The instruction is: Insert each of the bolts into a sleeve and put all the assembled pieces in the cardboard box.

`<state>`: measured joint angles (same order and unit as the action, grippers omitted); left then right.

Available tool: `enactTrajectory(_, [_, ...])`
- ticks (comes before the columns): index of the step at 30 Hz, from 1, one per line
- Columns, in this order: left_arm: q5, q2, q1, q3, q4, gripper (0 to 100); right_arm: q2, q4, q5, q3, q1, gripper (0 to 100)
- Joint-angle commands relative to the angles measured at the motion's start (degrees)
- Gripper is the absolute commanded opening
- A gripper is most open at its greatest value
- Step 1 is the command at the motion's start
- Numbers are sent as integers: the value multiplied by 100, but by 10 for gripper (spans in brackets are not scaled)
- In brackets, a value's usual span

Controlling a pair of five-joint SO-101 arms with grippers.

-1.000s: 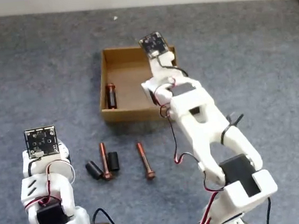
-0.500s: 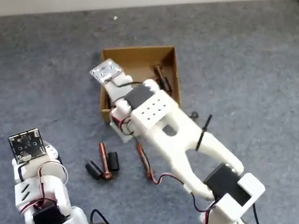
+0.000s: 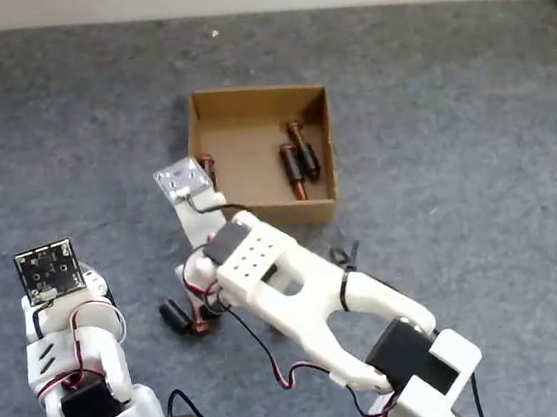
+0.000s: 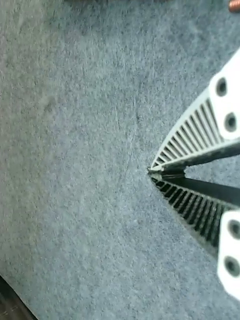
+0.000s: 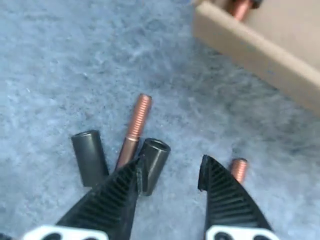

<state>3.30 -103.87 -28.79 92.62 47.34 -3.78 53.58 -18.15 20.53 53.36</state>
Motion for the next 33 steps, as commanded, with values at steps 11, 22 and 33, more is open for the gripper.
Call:
enactTrajectory(11, [-79, -48, -57, -101, -158, 21, 75, -505, -88, 330, 541, 156])
enactTrajectory(22, [-70, -48, -57, -92, -158, 21, 66, -1182, -53, 1015, 242, 156])
enactTrajectory(33, [-62, -48, -31, -84, -158, 21, -655, -927, 149, 954, 48, 6])
